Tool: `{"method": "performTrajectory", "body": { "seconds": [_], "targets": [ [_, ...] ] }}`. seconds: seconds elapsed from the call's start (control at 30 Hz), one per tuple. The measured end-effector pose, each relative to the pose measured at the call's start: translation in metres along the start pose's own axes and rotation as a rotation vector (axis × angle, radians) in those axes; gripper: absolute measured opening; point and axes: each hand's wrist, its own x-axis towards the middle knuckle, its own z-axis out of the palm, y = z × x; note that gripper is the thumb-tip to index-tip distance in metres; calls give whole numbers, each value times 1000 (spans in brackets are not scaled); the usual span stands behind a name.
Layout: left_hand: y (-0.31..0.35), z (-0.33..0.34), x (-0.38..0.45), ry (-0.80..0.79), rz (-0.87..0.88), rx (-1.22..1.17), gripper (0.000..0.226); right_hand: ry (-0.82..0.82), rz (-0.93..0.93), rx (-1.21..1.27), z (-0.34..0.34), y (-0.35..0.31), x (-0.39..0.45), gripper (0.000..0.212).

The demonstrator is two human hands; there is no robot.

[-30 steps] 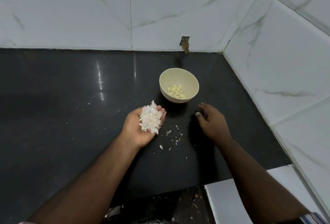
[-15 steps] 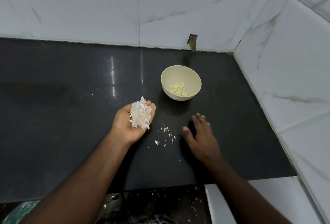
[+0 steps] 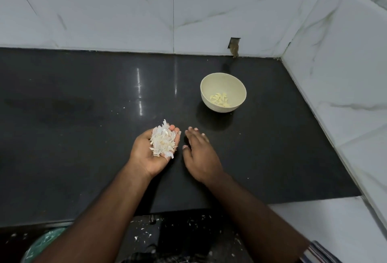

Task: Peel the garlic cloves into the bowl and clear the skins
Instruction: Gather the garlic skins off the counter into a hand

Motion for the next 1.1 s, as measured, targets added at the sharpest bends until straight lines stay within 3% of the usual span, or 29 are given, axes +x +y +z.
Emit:
{"method": "performTrajectory", "body": {
  "seconds": [0.07,0.17,0.23,0.7,1.1],
  "targets": [
    [3,-4,-6,-6,-29,28,28,131,53,232,-13,1,-2,44],
    [-4,-15,-15,7,-89,78,29,336,301,476,-35,20,10,36],
    [-14,-23,-24,15,-151,101,31,305,342,561,-36,24,17,34],
    [-81,-67,-76,-132,-592,262,30,13,140,738,2,2,0,37],
    [-91,-115,-70,-95,-696,409,33,1,138,887,9,-7,-25,39]
  ]
}}
